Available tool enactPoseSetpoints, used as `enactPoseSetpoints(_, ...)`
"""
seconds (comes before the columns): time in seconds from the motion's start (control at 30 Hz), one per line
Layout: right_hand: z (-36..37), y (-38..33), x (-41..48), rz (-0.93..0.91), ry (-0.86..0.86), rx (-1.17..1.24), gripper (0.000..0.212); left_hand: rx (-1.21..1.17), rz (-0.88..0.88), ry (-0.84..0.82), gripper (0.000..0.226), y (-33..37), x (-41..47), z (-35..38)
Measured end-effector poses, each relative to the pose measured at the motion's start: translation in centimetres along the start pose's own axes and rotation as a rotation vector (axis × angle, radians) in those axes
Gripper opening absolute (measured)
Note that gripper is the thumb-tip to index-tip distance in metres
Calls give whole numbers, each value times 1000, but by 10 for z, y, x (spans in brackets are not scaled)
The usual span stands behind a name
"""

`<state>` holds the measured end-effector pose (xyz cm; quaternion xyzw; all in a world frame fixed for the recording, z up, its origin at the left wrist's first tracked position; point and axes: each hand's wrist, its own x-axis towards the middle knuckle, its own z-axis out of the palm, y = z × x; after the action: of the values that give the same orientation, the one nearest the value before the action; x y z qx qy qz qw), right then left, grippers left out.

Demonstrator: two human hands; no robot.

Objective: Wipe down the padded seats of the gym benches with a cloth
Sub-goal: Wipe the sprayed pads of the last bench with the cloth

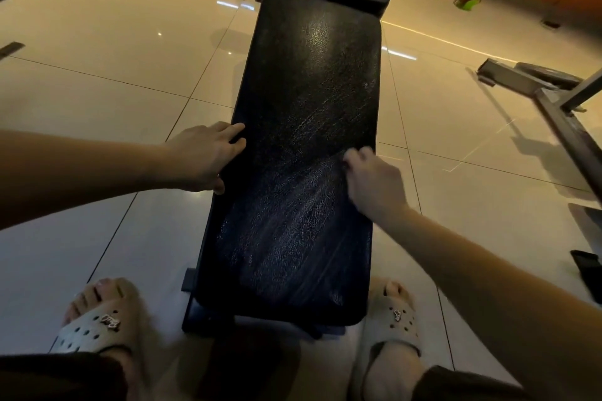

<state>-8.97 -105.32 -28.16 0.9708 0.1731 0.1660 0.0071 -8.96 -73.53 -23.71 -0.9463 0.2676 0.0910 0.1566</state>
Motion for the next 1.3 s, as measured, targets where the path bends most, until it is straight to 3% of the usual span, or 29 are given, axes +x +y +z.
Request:
enactPoseSetpoints(0.1,2,-12,20,223,84,30,10,5,3,4,108,0,1,-1)
enactPoseSetpoints(0.2,15,-73,-8,154,81,164,15,-4,3,-2,108,0,1,-2)
enactPoseSetpoints(0.27,17,-107,-43,-20,30,284,15,-4,0,-3,108,0,1,-2)
enactPoseSetpoints(0.33,9,-127,-82,-338,-96,347,21,-3,0,-3,107,-1,0,-2)
enactPoseSetpoints(0.4,1,-123,-111,-680,-254,286,25,-7,4,-2,107,-1,-1,-2)
enactPoseSetpoints(0.43,-1,-111,-112,-744,-260,249,24,-6,3,0,107,-1,-1,-1)
enactPoseSetpoints(0.5,2,-76,-90,-610,-169,204,17,-4,1,1,107,0,0,-1)
enactPoseSetpoints(0.57,7,-35,-50,-312,-11,142,11,-6,1,-5,108,-1,0,0)
enactPoseSetpoints(0.67,2,4,1,106,88,36,10,-9,1,0,108,-1,1,-1)
enactPoseSetpoints(0.77,7,-28,13,236,133,107,10,-6,0,-4,109,-1,2,-2)
enactPoseSetpoints(0.87,15,-96,-18,12,64,282,16,-11,-7,-4,109,0,2,-1)
enactPoseSetpoints(0.97,7,-127,-62,-548,-151,340,23,-19,-7,-4,109,-1,2,0)
enactPoseSetpoints(1.03,7,-104,-65,-719,-193,267,19,-19,-11,-7,108,-1,2,0)
enactPoseSetpoints(1.1,11,-64,-41,-520,-88,233,15,-21,-14,-8,107,0,2,1)
enactPoseSetpoints(1.17,13,-16,3,-158,51,168,15,-22,-15,-10,107,1,2,2)
enactPoseSetpoints(1.23,7,18,43,151,81,101,15,-22,-16,-8,108,2,3,3)
enactPoseSetpoints(1.3,8,13,63,307,133,84,15,-20,-13,-5,108,2,4,3)
